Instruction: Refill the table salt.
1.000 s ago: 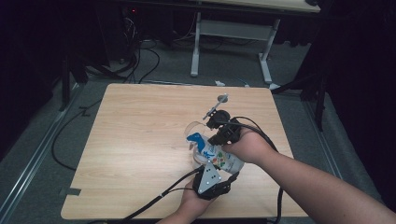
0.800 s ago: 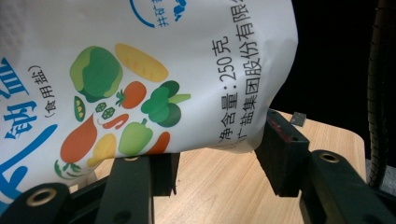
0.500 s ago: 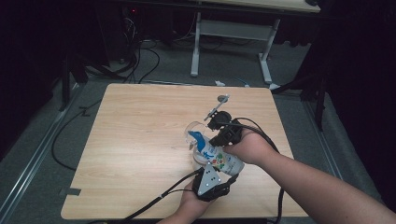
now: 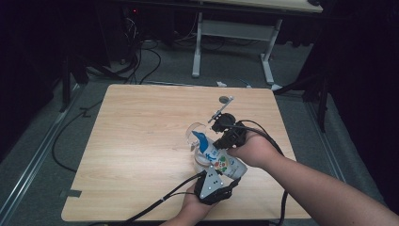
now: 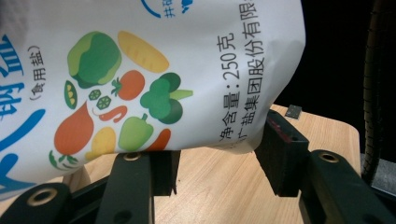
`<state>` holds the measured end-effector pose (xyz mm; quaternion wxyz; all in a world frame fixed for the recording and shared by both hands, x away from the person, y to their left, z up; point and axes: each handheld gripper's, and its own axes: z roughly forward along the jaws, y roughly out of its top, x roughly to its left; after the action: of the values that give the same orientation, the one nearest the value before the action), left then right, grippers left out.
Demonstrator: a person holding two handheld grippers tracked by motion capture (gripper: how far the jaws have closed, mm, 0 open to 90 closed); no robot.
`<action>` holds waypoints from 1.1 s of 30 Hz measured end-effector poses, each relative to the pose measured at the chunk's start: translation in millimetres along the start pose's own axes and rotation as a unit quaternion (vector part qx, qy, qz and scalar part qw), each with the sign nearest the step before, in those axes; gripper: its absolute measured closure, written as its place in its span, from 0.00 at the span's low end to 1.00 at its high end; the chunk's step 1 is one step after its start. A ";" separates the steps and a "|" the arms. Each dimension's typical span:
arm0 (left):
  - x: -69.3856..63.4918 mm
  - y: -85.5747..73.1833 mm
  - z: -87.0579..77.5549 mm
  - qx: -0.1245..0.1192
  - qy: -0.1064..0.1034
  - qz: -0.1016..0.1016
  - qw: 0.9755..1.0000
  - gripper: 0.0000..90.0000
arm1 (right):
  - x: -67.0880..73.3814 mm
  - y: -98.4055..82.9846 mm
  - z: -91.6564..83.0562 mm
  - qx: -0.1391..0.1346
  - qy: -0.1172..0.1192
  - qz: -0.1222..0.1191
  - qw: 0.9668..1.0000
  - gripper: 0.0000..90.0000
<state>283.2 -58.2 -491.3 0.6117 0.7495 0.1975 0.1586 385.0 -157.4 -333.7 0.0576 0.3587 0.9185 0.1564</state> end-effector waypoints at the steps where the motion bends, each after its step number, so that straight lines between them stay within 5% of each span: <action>1: 0.0 -0.8 0.0 0.001 0.001 0.000 1.000 0.59 | 0.0 -0.3 -0.3 0.000 0.000 0.000 1.000 1.00; 33: 5.2 -15.2 -1.1 0.025 -0.001 -0.011 1.000 0.60 | -0.2 -8.9 -3.3 0.003 0.003 0.008 1.000 1.00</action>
<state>285.6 -52.1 -506.1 0.5942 0.7628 0.2089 0.1462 378.7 -164.6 -333.5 0.0523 0.3661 0.9160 0.1557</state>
